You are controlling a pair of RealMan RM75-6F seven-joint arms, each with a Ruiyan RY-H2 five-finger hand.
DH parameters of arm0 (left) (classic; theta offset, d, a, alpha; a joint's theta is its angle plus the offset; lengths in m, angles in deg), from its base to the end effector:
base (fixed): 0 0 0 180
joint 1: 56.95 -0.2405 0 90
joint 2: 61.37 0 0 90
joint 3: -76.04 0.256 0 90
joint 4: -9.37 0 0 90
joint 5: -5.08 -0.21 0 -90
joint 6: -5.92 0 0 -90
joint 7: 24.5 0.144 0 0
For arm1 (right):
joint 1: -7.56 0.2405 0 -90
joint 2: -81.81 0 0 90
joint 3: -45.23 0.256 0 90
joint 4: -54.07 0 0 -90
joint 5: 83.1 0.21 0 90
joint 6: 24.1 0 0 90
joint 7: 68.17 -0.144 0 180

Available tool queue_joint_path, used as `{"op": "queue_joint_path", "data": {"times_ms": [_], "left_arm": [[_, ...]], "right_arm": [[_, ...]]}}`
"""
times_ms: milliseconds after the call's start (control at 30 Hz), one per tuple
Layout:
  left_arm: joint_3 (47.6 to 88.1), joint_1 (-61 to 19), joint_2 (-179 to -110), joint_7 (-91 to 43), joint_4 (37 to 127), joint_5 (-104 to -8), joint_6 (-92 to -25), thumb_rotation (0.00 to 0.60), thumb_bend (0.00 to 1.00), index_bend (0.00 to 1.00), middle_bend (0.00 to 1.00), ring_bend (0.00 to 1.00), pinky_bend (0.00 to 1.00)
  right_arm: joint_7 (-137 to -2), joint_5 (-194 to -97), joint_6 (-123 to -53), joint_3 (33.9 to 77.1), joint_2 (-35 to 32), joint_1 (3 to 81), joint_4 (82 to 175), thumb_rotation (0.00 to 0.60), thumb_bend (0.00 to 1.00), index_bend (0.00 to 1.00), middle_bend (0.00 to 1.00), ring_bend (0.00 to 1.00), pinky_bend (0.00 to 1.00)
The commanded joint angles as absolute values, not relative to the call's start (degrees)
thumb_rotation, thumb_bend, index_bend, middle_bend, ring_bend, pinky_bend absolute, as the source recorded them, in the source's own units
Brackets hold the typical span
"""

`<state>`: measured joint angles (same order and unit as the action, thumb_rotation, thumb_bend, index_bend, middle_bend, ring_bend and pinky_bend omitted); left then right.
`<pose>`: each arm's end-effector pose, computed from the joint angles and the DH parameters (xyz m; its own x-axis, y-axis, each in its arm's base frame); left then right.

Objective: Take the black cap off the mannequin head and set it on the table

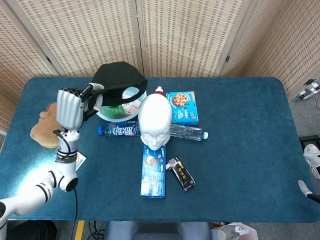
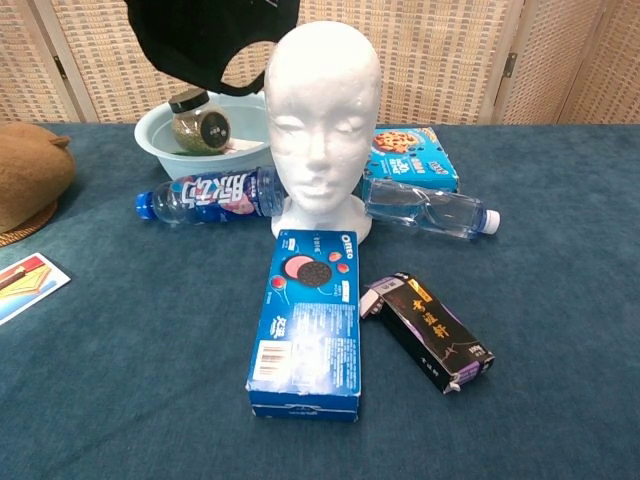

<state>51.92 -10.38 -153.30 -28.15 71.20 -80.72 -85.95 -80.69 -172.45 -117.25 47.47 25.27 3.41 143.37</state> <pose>-0.0991 0.3999 0.1264 -0.0264 -0.5612 0.8273 0.8015 -0.5064 -0.3179 -0.3353 -0.1276 0.2202 0.3727 0.0675 0.9255 -0.9275 0.0584 0.3692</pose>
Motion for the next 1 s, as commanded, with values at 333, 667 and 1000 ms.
{"op": "queue_joint_path", "data": {"times_ms": [333,667,1000], "left_arm": [[60.4,-19.6,-145.4,-30.3,74.3,-86.5,-91.9,0.6,0.44,0.57,1.0,0.99,1.0],[65.8,-26.4,-141.5,-31.4,74.4,-90.4,-96.8,0.6,0.44,0.58,1.0,0.99,1.0],[70.1,-30.2,-141.3,-32.0,70.7,-94.1,-99.2,0.6,0.44,0.58,1.0,0.99,1.0]], "right_arm": [[-80.3,-172.9,-117.2,47.4,25.4,3.7,143.7,0.6,0.31,0.22,0.27,0.17,0.16],[-79.9,-173.3,-116.6,47.4,25.5,4.4,144.2,0.6,0.31,0.22,0.27,0.17,0.16],[-79.0,-173.7,-116.7,47.3,25.7,4.6,145.1,0.6,0.31,0.22,0.27,0.17,0.16]]}}
